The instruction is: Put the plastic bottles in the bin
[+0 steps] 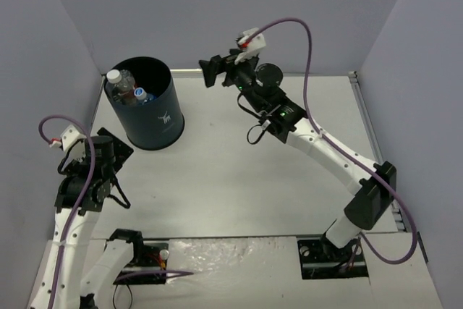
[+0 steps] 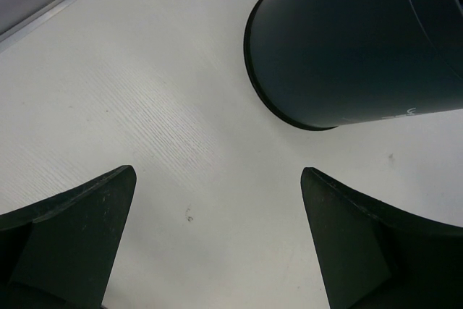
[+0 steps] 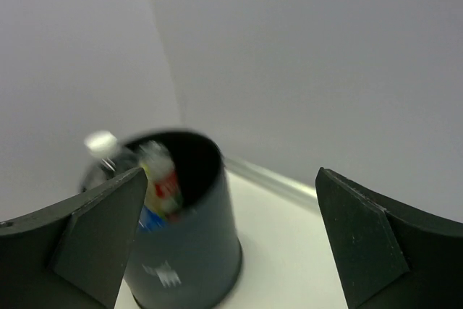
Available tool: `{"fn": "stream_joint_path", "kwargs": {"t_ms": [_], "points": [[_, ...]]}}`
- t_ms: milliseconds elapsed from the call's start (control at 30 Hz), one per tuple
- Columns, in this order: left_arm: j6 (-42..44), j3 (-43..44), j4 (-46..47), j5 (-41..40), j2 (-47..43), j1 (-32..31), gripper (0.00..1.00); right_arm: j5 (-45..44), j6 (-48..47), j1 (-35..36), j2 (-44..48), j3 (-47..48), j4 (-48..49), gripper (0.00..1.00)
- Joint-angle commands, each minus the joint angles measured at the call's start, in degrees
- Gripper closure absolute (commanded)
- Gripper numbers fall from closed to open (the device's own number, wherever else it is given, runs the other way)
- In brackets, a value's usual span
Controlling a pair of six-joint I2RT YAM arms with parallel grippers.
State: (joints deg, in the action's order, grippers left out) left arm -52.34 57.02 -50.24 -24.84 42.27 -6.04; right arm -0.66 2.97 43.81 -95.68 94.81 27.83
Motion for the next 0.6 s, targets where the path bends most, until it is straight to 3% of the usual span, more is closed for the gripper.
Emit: {"fn": "stream_joint_path", "kwargs": {"t_ms": [0,133,233,367,567], "points": [[2.5,3.4,1.9,1.7,2.3,0.0,0.03,-20.1,10.8,-3.6,14.3,-24.8,-0.8,0.0],[4.7,3.8,2.0,4.2,4.2,-0.2,0.03,-30.5,18.8,-5.8,27.4,-42.8,-6.3,0.0],[4.4,2.8,2.0,3.8,4.0,-0.2,0.03,-35.6,22.6,-5.9,36.6,-50.8,-10.8,0.0],[4.6,1.8,2.2,2.5,2.6,-0.3,0.03,-40.4,26.9,-5.8,44.7,-57.0,-15.2,0.0],[4.2,0.8,2.2,0.8,-0.2,-0.3,0.03,-41.5,26.1,-5.8,53.6,-62.1,-17.6,0.0]]}}
